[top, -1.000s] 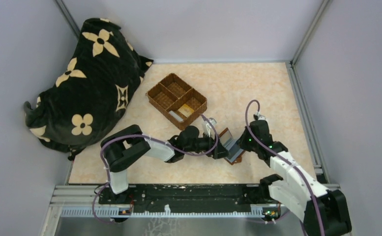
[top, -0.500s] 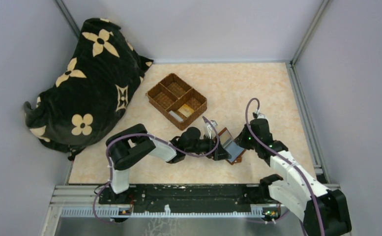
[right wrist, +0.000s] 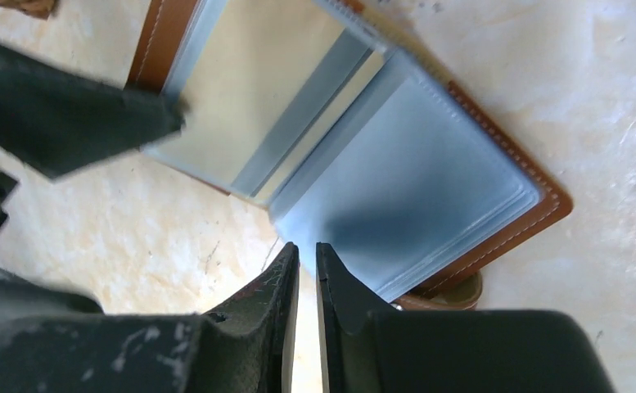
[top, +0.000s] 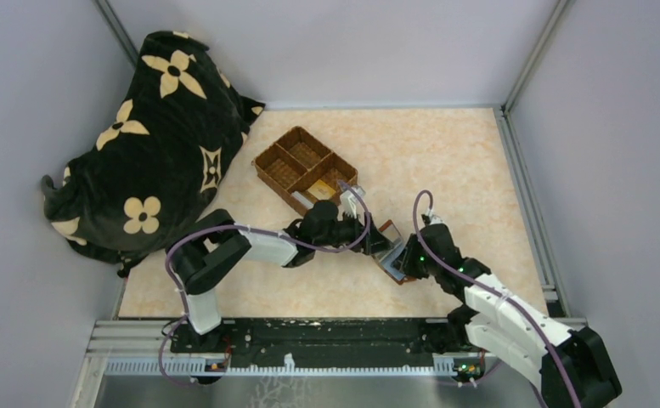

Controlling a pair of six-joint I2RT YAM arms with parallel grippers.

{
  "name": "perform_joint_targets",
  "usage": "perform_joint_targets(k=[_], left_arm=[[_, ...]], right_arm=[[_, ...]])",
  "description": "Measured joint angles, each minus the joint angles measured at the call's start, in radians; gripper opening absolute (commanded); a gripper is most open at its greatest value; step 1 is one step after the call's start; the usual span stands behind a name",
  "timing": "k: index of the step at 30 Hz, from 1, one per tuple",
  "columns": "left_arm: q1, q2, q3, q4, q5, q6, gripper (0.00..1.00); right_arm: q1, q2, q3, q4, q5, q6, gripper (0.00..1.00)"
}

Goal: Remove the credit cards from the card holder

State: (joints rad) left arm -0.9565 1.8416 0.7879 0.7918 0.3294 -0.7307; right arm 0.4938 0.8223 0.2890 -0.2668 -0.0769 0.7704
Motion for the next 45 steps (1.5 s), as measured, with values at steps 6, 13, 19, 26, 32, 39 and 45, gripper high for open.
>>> perform_joint_targets(k=[6, 13, 19, 26, 32, 39, 45], left_arm=[[0.033, 0.015, 0.082, -0.049, 0.001, 0.023, 0.78], [0.033, 0.071, 0.113, -0.054, 0.014, 0.025, 0.78], [0.033, 0.091, 0.102, -0.047, 0.024, 0.021, 0.78], [0.033, 0.087, -0.008, 0.004, 0.030, -0.006, 0.78], [0.040, 0.040, -0.116, 0.079, 0.029, -0.033, 0.78], [0.047, 0.034, -0.140, 0.107, 0.029, -0.047, 0.78], [0.052, 0.032, -0.132, 0.097, 0.029, -0.047, 0.78]], right_arm=[[0.072, -0.058, -0.006, -0.025, 0.017, 0.054, 0.18], [0.115, -0.078, -0.081, -0.032, 0.014, 0.118, 0.20], [0.115, -0.088, -0.092, -0.029, 0.024, 0.153, 0.21], [0.056, -0.047, -0.077, -0.011, 0.022, 0.142, 0.21], [-0.042, 0.001, -0.033, -0.030, 0.032, 0.081, 0.21], [-0.047, 0.029, -0.002, -0.058, 0.004, 0.024, 0.01], [0.044, -0.012, 0.060, -0.111, 0.000, 0.019, 0.00]])
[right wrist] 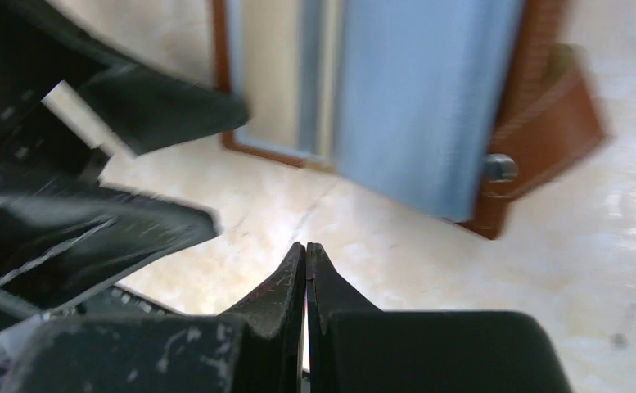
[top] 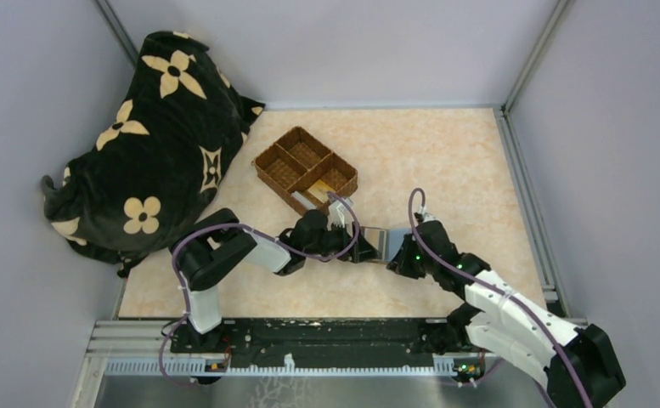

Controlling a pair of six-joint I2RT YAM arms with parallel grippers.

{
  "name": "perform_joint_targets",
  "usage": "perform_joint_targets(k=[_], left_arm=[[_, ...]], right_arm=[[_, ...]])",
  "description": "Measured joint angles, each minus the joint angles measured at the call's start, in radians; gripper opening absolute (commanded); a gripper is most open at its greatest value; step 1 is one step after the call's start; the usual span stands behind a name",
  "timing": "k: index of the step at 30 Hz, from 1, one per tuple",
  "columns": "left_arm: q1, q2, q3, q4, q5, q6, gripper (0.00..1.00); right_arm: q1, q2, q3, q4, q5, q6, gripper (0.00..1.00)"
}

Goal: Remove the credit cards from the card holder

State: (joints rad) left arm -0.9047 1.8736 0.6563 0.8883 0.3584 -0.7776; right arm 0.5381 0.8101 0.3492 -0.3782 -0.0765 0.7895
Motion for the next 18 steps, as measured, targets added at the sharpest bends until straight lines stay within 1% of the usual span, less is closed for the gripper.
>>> perform_joint_targets(k=[3, 7, 12, 18], left_arm=[[0.003, 0.000, 0.027, -0.017, 0.001, 0.002, 0.78], [0.004, 0.000, 0.052, -0.021, 0.002, 0.003, 0.78], [0.004, -0.017, 0.049, -0.038, 0.000, 0.004, 0.78], [0.004, -0.082, 0.018, -0.050, -0.017, 0.005, 0.78]], right_arm=[[0.060, 0.002, 0.034, 0.005, -0.003, 0.006, 0.00], [0.050, 0.031, 0.074, 0.010, 0.029, 0.003, 0.00], [-0.016, 0.183, 0.129, 0.067, 0.056, -0.037, 0.00], [-0.031, 0.361, 0.144, 0.137, 0.105, -0.075, 0.00]])
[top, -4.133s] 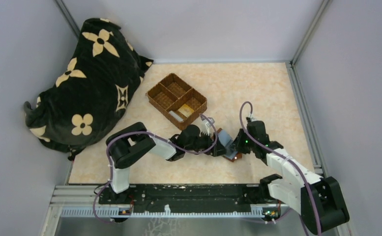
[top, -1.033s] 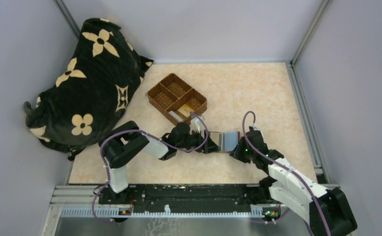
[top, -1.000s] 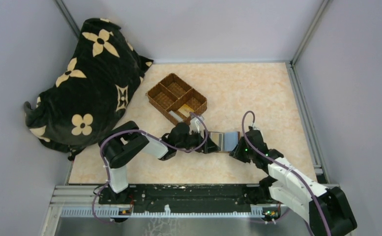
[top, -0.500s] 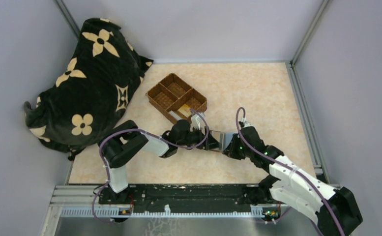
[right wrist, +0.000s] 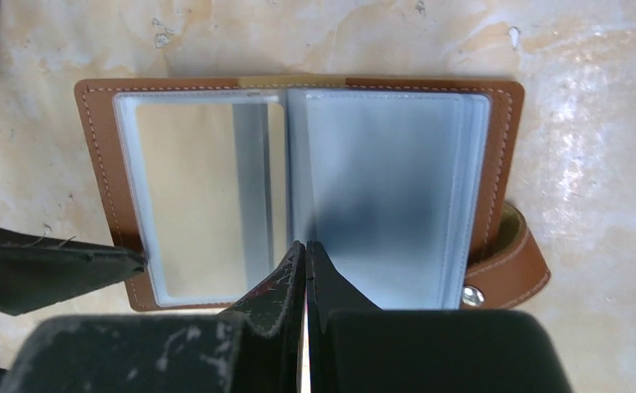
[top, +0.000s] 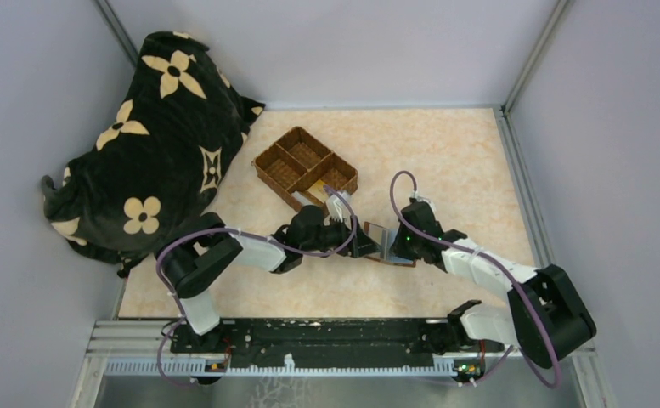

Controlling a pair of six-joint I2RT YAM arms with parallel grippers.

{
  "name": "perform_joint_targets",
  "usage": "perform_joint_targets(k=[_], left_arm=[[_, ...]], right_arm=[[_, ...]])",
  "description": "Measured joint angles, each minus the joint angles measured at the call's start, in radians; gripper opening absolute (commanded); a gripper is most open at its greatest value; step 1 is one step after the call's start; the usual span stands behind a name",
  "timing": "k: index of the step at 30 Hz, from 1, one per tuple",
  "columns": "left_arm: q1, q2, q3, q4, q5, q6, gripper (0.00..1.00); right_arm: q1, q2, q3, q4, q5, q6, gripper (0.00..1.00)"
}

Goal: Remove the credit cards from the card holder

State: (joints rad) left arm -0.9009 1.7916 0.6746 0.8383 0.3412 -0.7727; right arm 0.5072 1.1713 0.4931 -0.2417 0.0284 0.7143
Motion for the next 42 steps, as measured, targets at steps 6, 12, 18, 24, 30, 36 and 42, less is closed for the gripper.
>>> perform_joint_targets(k=[6, 12, 18, 24, 30, 36, 42], left_arm=[[0.001, -0.024, -0.006, -0.011, -0.015, 0.009, 0.78], [0.011, -0.024, -0.006, -0.018, -0.015, 0.011, 0.78], [0.013, 0.000, -0.006, -0.019, -0.016, 0.011, 0.78], [0.013, 0.019, -0.006, -0.034, -0.028, 0.011, 0.78], [0.013, 0.043, -0.006, -0.045, -0.042, 0.018, 0.78], [0.013, 0.055, 0.002, -0.051, -0.044, 0.029, 0.78], [0.013, 0.066, 0.017, -0.048, -0.030, 0.022, 0.77]], right_arm=[[0.000, 0.047, -0.022, 0.099, -0.005, 0.001, 0.00], [0.000, 0.043, -0.067, 0.189, -0.018, 0.013, 0.00], [0.000, 0.040, -0.084, 0.212, -0.026, 0.019, 0.00], [0.000, 0.040, -0.088, 0.214, -0.030, 0.020, 0.00], [-0.002, 0.040, -0.094, 0.226, -0.034, 0.021, 0.00], [-0.002, 0.040, -0.096, 0.228, -0.034, 0.021, 0.00], [-0.002, 0.036, -0.103, 0.238, -0.034, 0.022, 0.00]])
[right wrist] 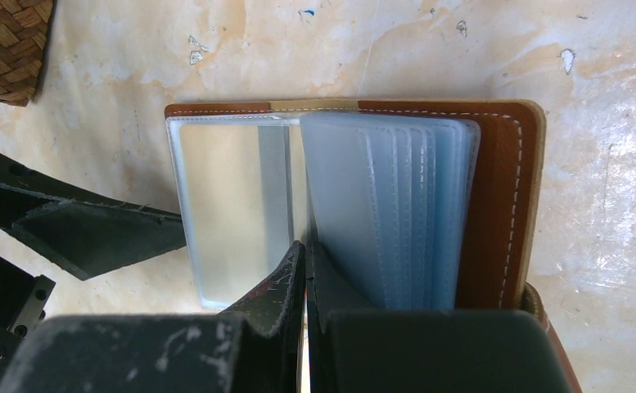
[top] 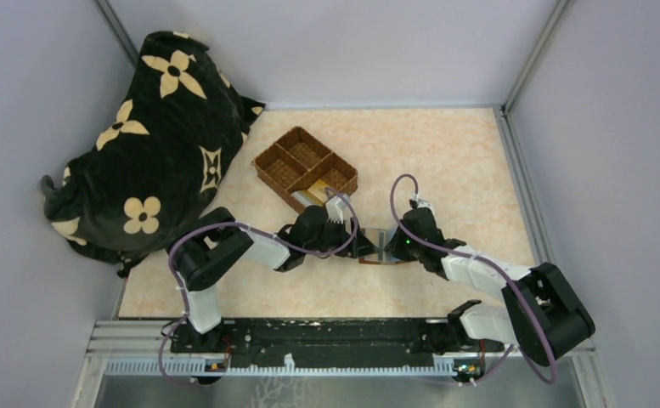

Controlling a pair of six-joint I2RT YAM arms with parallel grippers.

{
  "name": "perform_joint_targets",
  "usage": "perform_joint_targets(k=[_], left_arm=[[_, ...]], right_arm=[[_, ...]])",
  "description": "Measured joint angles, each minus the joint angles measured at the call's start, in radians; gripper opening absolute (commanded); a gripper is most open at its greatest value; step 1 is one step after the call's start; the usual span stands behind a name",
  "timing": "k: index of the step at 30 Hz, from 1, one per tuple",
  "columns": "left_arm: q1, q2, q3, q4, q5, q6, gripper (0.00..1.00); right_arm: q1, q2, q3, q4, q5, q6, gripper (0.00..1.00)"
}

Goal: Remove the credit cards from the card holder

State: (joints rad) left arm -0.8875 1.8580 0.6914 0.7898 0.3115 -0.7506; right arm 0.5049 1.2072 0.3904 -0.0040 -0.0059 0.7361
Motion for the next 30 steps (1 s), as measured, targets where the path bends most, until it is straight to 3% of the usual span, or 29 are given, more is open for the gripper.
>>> perform_joint_targets(k=[7, 19, 30], left_arm=[[0.000, 0.004, 0.002, 0.010, 0.030, -0.031, 0.72], [-0.003, 0.005, 0.025, 0.049, 0.074, -0.079, 0.28], [-0.006, 0.041, 0.055, 0.048, 0.086, -0.090, 0.14]], right_arm=[[-0.006, -0.002, -0.005, 0.007, -0.008, 0.000, 0.00], [-0.017, -0.010, -0.011, 0.008, -0.023, 0.000, 0.00], [-0.018, -0.110, -0.036, -0.072, -0.023, -0.001, 0.00]])
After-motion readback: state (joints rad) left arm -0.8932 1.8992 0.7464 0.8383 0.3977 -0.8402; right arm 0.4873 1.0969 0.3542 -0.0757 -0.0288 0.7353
